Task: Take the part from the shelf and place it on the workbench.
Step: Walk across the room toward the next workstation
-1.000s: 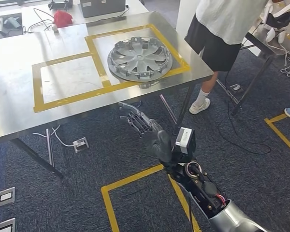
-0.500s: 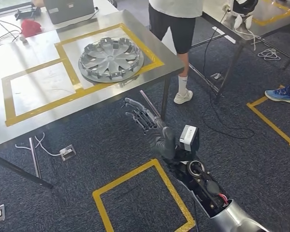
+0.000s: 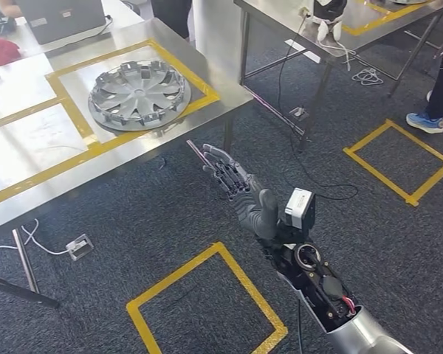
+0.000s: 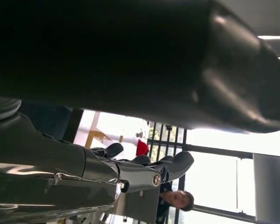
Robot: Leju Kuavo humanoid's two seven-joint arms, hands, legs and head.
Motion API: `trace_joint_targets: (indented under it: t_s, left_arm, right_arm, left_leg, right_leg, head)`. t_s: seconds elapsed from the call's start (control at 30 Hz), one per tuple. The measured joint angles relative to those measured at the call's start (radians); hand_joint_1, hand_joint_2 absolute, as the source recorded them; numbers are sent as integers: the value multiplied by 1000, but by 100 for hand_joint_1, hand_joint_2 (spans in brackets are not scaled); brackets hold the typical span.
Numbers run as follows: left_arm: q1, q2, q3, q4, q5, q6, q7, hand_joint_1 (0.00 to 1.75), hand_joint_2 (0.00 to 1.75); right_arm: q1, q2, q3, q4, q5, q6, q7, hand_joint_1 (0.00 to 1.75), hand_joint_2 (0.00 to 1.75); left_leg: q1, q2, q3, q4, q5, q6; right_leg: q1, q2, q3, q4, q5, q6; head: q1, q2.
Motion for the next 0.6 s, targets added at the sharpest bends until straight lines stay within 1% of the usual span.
trace_joint_targets:
  t_s: [0.03,0.07,0.1,0.13,0.17,0.2,0.23,0.27,0.3,0.33,0.4,0.43,0.47,0.5,0.53,0.57,0.6]
  left_arm:
    - [1,0,0,0,0,0,0,0,0]
    - [2,0,0,0,0,0,0,0,0]
    - [3,0,0,0,0,0,0,0,0]
    - [4,0,0,0,0,0,0,0,0]
    - [3,0,0,0,0,0,0,0,0]
    - [3,0,0,0,0,0,0,0,0]
    - [3,0,0,0,0,0,0,0,0]
    - [2,0,0,0,0,0,0,0,0]
    - [2,1,0,0,0,0,0,0,0]
    - [2,2,0,0,0,0,0,0,0]
    - [0,1,0,0,0,0,0,0,0]
    - [-1,1,0,0,1,0,0,0,0]
    - [-1,1,0,0,1,0,0,0,0]
    - [-1,1,0,0,2,0,0,0,0]
    - [0,2,0,0,2,0,0,0,0]
    - [1,2,0,0,2,0,0,0,0]
    - [4,2,0,0,3,0,0,0,0]
  right_arm:
    - [1,-2,-2,-1,0,-1,1,0,0]
    - [2,-4,-3,-2,0,-1,1,0,0]
    - [3,-6,-4,-2,0,-2,1,0,0]
    - [3,-9,-7,-3,0,-3,1,0,0]
    - [3,-12,-10,-4,1,-5,1,0,0]
    - [3,-14,-13,-7,2,-7,1,0,0]
    - [2,-16,-17,-11,2,-10,2,0,0]
    - [2,-17,-21,-14,2,-12,2,0,0]
    - [2,-19,-25,-18,1,-15,3,0,0]
    - [2,-20,-29,-20,0,-18,3,0,0]
    - [5,-24,-38,-24,-5,-23,4,0,0]
    - [7,-26,-43,-28,-7,-26,4,0,0]
    - [8,-28,-50,-32,-11,-28,3,0,0]
    - [9,-30,-56,-36,-13,-30,2,0,0]
    - [11,-31,-61,-39,-16,-30,2,0,0]
    - [14,-32,-65,-40,-18,-31,1,0,0]
    - [19,-34,-69,-41,-19,-31,1,0,0]
  left_leg:
    - [0,9,0,0,0,1]
    - [0,18,-1,0,-1,1]
    - [1,28,0,1,-1,0]
    - [2,37,1,1,-2,-2]
    - [3,46,2,1,-4,-4]
    - [4,54,5,2,-6,-8]
    - [3,61,8,2,-8,-12]
    - [2,68,10,3,-10,-18]
    - [-1,74,12,3,-11,-24]
    - [-3,79,13,2,-11,-29]
    - [-1,92,17,-3,-9,-38]
    - [1,90,19,0,-14,-42]
    - [4,79,14,15,-27,-46]
    - [5,61,-1,52,-51,-48]
    - [5,38,-29,115,-86,-47]
    - [4,20,-66,191,-122,-46]
    - [3,11,-102,262,-148,-45]
  right_leg:
    - [-5,-12,-34,74,-34,5]
    - [-11,-18,-63,136,-57,10]
    - [-16,-21,-77,166,-61,14]
    - [-21,-24,-71,155,-45,18]
    - [-25,-30,-44,102,-14,21]
    - [-27,-45,-3,23,22,22]
    - [-25,-62,35,-50,48,21]
    - [-22,-73,61,-103,64,16]
    - [-19,-79,73,-132,69,10]
    - [-15,-74,72,-136,67,3]
    - [-13,-58,69,-138,69,-8]
    - [-13,-50,71,-141,72,-14]
    - [-15,-41,74,-146,76,-22]
    - [-17,-33,76,-150,80,-29]
    - [-17,-24,77,-152,82,-35]
    - [-16,-16,76,-153,83,-39]
    - [-14,-6,75,-153,84,-41]
  head:
    - [1,0]
    - [1,0]
    - [1,0]
    - [1,0]
    - [1,0]
    - [1,0]
    - [1,0]
    - [0,0]
    - [0,0]
    - [-1,0]
    - [-1,0]
    - [-2,0]
    - [-2,0]
    - [-3,0]
    - [-3,0]
    - [-4,0]
    - [-4,0]
